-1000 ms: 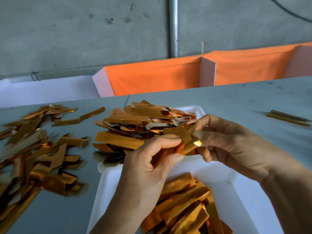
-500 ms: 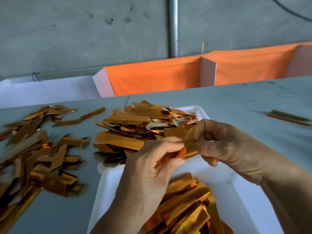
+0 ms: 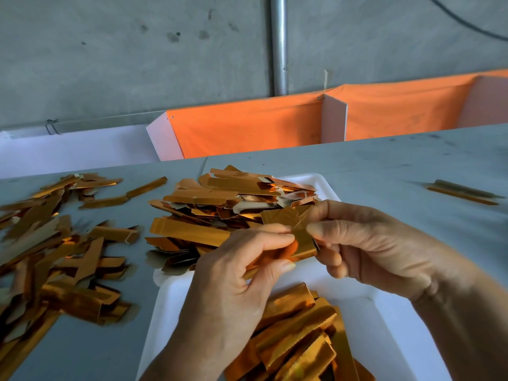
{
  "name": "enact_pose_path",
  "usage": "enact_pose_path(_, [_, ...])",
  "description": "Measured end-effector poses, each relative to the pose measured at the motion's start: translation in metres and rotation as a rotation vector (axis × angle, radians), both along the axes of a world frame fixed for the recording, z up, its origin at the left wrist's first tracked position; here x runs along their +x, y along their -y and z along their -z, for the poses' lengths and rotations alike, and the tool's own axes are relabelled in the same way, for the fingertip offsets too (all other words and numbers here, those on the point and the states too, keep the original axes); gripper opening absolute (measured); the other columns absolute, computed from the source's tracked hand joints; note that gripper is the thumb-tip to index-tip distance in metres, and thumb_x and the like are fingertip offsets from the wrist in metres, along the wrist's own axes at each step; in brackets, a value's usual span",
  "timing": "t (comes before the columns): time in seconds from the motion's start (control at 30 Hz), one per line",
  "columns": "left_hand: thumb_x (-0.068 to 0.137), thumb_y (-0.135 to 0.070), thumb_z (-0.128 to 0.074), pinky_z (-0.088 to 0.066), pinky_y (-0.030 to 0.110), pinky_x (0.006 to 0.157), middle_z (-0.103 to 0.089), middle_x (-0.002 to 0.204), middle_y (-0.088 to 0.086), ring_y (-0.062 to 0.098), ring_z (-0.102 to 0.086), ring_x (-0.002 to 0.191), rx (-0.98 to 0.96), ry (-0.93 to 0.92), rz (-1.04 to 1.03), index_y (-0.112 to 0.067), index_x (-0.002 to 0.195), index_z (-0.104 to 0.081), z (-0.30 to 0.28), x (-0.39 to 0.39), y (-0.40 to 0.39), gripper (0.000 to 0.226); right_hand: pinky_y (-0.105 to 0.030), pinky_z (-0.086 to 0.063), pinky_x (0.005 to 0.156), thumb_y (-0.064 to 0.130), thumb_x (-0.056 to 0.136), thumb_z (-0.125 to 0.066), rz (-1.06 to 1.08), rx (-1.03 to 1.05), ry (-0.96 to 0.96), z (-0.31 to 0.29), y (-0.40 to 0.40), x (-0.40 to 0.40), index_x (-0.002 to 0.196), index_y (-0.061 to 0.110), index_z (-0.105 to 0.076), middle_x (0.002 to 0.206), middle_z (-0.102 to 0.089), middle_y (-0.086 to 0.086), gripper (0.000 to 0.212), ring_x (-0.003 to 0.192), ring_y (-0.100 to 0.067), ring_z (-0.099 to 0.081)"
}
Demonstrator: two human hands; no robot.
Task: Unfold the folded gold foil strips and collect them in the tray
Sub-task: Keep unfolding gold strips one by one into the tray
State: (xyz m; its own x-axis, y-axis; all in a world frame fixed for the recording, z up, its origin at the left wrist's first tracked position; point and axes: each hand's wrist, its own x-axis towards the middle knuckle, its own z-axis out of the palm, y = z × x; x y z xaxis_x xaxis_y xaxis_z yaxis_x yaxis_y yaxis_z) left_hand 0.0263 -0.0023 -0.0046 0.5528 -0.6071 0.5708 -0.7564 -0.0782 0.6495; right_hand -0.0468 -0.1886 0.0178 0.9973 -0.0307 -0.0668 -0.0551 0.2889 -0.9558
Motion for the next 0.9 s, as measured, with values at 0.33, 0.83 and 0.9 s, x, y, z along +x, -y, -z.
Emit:
enact_pose_path(0.33, [0.080, -0.025, -0.067, -0.043, 0.005, 0.086, -0.063, 0.113, -0.024, -0.006, -0.057, 0.110, -0.012, 0.006, 0.014, -0.031, 0.106, -0.068, 0.0001, 0.0007, 0.0007, 0.026, -0.023, -0.050, 0.046, 0.008, 0.071, -0.065, -0.016, -0.015, -0.013, 0.0003, 0.0042, -0.0022, 0.089, 0.007, -0.062, 0.060, -0.057, -0.007, 0.018, 0.050, -0.014, -0.057])
enact_pose_path(0.83, [0.080, -0.021, -0.066, -0.052, 0.020, 0.086, -0.066, 0.111, -0.015, 0.001, -0.060, 0.106, 0.069, 0.198, -0.051, -0.021, 0.106, -0.071, 0.0019, 0.0031, 0.0011, 0.026, -0.021, -0.050, 0.054, 0.001, 0.088, -0.058, 0.021, -0.315, 0.025, -0.0001, 0.0020, -0.0041, 0.094, 0.004, -0.062, 0.064, -0.060, -0.007, 0.008, 0.057, -0.013, -0.059])
enact_pose_path(0.9, [0.081, -0.020, -0.067, -0.052, 0.019, 0.085, -0.066, 0.111, -0.016, 0.001, -0.060, 0.106, 0.066, 0.196, -0.041, -0.022, 0.106, -0.071, 0.0016, 0.0033, 0.0009, 0.025, -0.022, -0.050, 0.055, 0.003, 0.090, -0.058, 0.003, -0.320, 0.031, 0.0001, 0.0030, -0.0047, 0.097, 0.004, -0.063, 0.065, -0.060, -0.008, 0.008, 0.058, -0.013, -0.059])
